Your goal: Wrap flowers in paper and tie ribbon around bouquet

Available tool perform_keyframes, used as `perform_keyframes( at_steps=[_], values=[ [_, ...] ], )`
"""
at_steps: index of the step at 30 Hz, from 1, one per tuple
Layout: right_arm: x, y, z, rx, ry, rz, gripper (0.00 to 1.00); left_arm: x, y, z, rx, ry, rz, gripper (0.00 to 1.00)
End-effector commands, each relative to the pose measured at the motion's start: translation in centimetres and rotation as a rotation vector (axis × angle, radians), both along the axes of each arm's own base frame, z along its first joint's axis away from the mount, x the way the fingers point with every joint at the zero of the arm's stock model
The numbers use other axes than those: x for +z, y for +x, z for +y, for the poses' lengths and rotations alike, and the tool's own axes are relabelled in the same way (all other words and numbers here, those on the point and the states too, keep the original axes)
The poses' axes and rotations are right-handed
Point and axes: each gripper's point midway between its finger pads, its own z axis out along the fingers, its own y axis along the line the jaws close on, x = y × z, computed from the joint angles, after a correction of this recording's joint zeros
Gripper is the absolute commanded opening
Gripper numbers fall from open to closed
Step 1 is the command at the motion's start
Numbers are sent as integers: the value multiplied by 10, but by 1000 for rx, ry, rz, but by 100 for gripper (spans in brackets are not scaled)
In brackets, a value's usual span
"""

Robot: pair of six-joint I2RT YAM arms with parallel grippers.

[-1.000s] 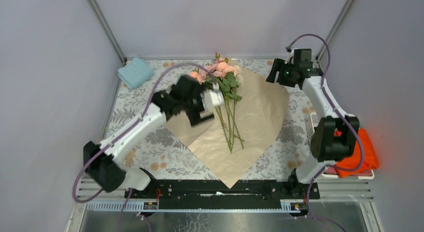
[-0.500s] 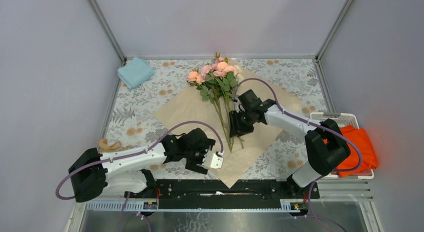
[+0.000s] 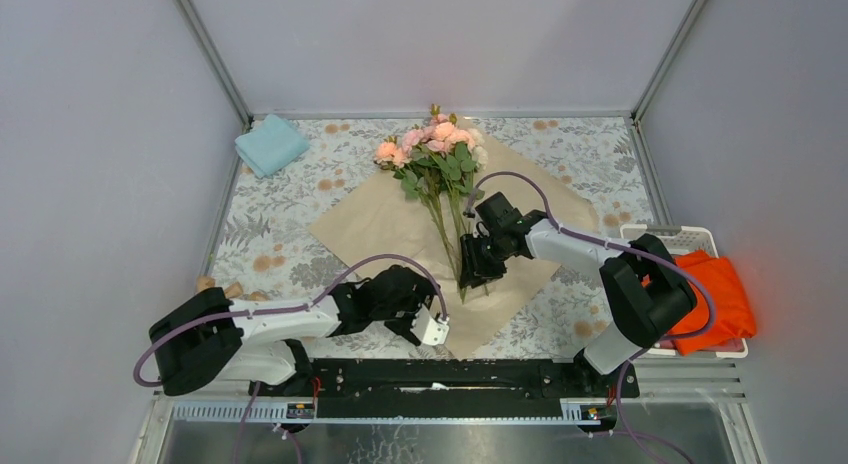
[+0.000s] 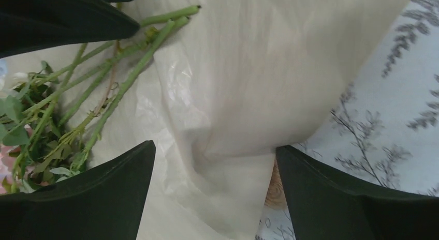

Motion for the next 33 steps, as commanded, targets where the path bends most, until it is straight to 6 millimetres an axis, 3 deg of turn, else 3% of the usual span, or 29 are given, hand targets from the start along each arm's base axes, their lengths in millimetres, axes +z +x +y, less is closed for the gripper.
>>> perform_keyframes(
  at_steps=[1, 6, 9, 13, 14, 18, 19, 21, 23, 24, 26, 29, 33],
  values=[
    [7, 1, 3, 16, 15, -18, 42, -20, 5, 7, 63, 13, -10, 91],
    [8, -2, 7, 55, 39, -11, 42, 6, 13, -8, 128, -116, -10, 66],
    [24, -1, 12, 90, 79, -41, 42, 18, 10, -14, 137, -172, 37, 47],
    [50, 8, 12, 125, 91, -114, 45, 19, 9, -14, 161, -198, 113, 3],
    [55, 8, 11, 135, 89, -122, 45, 18, 11, -13, 175, -200, 128, 0],
    [71, 18, 1, 130, 82, -140, 46, 11, 12, -9, 192, -160, 192, 2],
    [74, 22, -3, 119, 83, -138, 46, 12, 3, -9, 158, -126, 232, 13],
    [78, 28, -9, 98, 95, -130, 46, 16, -19, -9, 57, -70, 303, 49],
    [79, 33, -14, 81, 102, -133, 46, 16, -37, -11, -25, -22, 304, 71],
    [77, 34, -14, 80, 98, -133, 46, 12, -41, -8, -48, 4, 298, 76],
    [72, 30, -12, 91, 114, -105, 48, 1, -43, 3, -71, 59, 270, 83],
    [57, 27, -10, 78, 118, -61, 48, -18, -29, 24, -63, 142, 155, 87],
    [47, 27, -8, 71, 103, -48, 48, -15, 0, 42, -30, 182, 11, 91]
  ],
)
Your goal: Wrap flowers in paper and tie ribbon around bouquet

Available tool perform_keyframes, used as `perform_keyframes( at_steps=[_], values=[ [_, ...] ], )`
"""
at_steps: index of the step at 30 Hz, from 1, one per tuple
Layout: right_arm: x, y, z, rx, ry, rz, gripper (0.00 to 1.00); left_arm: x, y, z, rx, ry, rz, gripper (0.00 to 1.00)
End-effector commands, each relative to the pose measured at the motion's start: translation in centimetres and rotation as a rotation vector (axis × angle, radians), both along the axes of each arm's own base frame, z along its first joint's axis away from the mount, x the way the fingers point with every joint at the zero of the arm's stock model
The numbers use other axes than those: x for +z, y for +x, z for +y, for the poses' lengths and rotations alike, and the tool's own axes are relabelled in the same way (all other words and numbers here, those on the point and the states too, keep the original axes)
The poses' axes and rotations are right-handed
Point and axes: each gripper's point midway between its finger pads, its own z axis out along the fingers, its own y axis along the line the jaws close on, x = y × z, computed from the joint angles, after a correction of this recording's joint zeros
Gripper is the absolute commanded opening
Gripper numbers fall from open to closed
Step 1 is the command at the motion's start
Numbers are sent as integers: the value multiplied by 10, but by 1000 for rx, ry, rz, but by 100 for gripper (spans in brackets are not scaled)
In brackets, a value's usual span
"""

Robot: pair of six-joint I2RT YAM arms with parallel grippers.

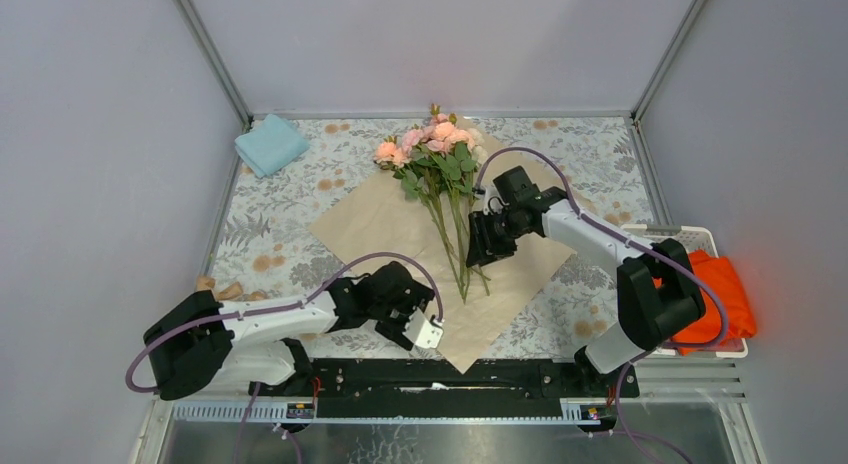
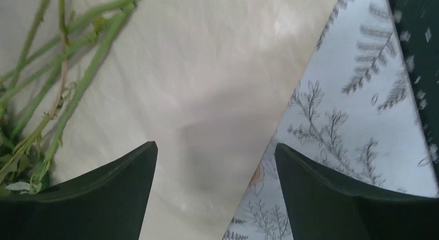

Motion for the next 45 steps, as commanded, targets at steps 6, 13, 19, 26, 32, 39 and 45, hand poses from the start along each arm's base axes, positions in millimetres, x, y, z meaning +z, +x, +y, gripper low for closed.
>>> perform_keyframes(
  at_steps=[6, 13, 19, 26, 32, 39, 45],
  values=[
    [-9, -8, 8, 27, 15, 24, 48, 4, 58, 63, 60, 177, -220, 92],
    [-4, -8, 7, 43, 14, 11, 49, -25, 40, 84, -4, 242, -170, 92],
    [-6, -10, 5, 47, 7, 9, 49, -14, 70, 63, 79, 87, -304, 91],
    [-5, -14, 5, 47, 27, 3, 49, -5, 70, 52, 115, 6, -284, 68],
    [-7, -22, 7, 67, 23, 2, 48, 3, 61, 39, 171, -69, -158, 14],
    [31, -16, 8, 103, 69, -165, 48, 9, 62, 34, 345, -125, 38, 0],
    [65, -18, 1, 336, 135, -578, 66, 16, 73, 40, 498, -188, 293, 0]
  ],
)
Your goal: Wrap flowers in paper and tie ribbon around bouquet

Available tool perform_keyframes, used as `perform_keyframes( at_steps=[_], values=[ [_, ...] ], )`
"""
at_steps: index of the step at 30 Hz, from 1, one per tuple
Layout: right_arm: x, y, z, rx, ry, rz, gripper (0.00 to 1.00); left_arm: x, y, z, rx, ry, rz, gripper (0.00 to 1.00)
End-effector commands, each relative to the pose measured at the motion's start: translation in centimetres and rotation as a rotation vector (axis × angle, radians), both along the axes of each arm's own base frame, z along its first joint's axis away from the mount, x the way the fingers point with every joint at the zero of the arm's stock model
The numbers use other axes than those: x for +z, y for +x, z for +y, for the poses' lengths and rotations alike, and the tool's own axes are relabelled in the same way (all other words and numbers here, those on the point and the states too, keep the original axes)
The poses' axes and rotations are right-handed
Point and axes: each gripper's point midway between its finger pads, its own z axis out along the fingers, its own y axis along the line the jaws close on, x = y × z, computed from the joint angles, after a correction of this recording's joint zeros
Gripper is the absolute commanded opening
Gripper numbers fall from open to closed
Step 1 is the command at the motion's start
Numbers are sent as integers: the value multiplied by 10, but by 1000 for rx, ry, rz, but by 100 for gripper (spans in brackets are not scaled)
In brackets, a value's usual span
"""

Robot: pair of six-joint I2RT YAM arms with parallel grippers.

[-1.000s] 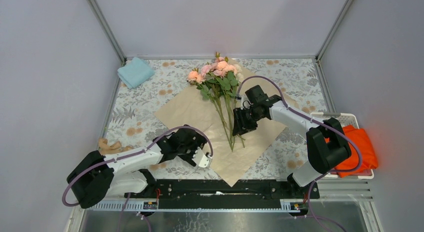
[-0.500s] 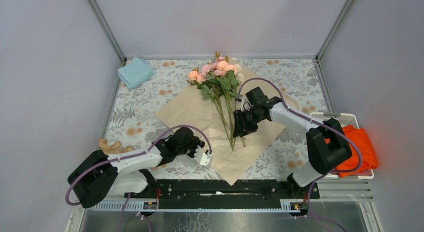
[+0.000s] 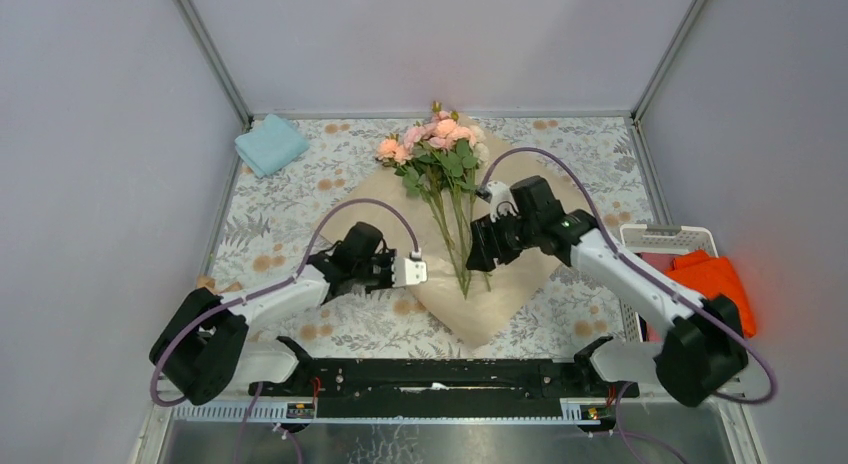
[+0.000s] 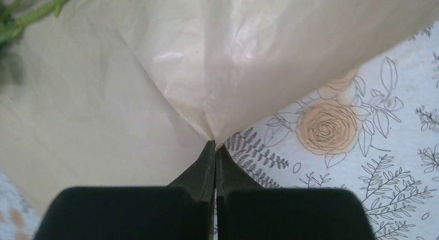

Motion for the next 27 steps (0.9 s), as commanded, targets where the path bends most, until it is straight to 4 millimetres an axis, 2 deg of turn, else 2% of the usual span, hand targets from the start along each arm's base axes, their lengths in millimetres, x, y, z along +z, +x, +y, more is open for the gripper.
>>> perform_keyframes(
  at_steps=[1, 3, 6, 10, 13, 18, 21, 24, 25, 27],
  values=[
    [34, -7, -1, 270, 67, -425, 67, 11, -5, -7, 89, -131, 232, 0],
    [39, -23, -3, 441, 91, -609, 71, 16, -6, -9, 109, -175, 293, 0],
    [17, -51, -17, 705, 54, -791, 80, 23, -6, -13, 138, -233, 360, 0],
    [-28, -66, -37, 856, -54, -757, 93, 23, -6, -13, 179, -250, 407, 0],
    [-49, -75, -41, 925, -91, -729, 99, 23, 0, -6, 219, -250, 407, 0],
    [-69, -81, -48, 925, -116, -696, 100, 18, 2, 1, 244, -242, 394, 0],
    [-73, -88, -51, 938, -113, -659, 100, 16, 3, 3, 253, -236, 386, 0],
    [-72, -75, -39, 843, -82, -710, 99, 16, 4, 4, 254, -237, 380, 0],
    [-71, -71, -34, 814, -62, -729, 97, 15, 3, 5, 255, -237, 381, 0],
    [-71, -66, -26, 771, -27, -751, 78, 15, 4, 5, 257, -239, 382, 0]
  ],
)
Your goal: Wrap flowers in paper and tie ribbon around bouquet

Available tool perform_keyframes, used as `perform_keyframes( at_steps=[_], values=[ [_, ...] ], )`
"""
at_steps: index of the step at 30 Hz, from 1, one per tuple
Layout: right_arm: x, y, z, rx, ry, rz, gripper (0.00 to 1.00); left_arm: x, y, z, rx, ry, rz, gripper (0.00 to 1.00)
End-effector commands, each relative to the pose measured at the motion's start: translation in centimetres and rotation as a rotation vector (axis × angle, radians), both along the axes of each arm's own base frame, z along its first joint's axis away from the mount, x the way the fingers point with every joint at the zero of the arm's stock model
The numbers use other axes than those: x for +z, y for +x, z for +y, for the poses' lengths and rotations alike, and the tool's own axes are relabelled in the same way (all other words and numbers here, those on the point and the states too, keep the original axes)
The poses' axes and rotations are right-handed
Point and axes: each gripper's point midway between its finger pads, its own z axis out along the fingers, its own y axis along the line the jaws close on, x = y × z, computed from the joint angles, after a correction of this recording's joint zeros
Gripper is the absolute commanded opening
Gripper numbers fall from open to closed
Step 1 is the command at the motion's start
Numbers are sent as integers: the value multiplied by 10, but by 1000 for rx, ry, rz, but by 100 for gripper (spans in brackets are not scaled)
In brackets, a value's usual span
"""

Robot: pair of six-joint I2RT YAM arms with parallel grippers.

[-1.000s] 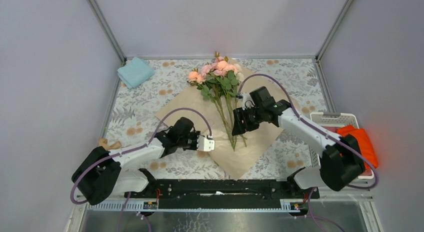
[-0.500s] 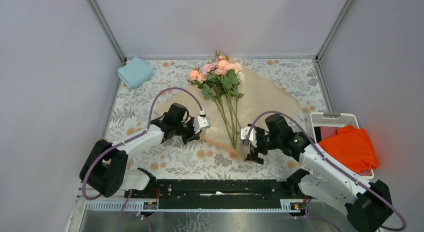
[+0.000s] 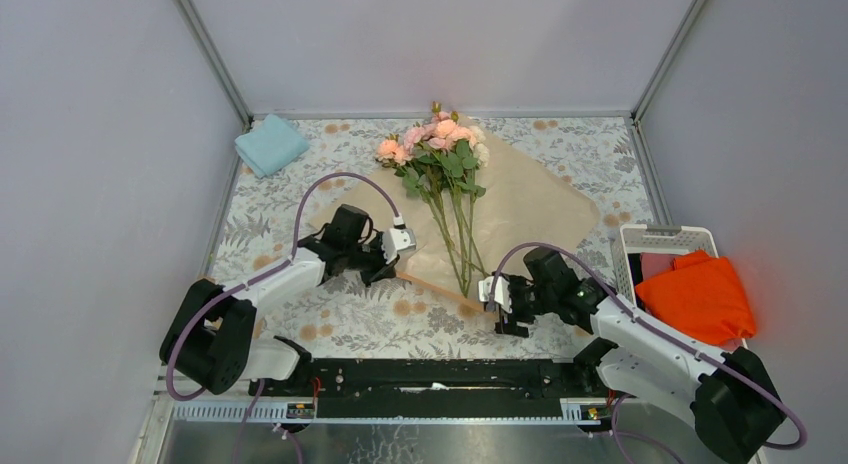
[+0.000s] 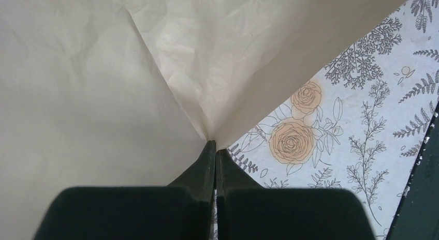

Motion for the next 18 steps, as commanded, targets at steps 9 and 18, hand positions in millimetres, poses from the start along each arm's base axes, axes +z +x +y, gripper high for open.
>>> perform_keyframes(
  at_steps=[9, 18],
  values=[
    [48, 27, 44, 23, 137, -16, 0, 2, -10, 7, -76, 35, 15, 52],
    [72, 30, 62, 166, 91, 78, 0, 98, -33, -49, -364, -173, -1, 99]
  ],
)
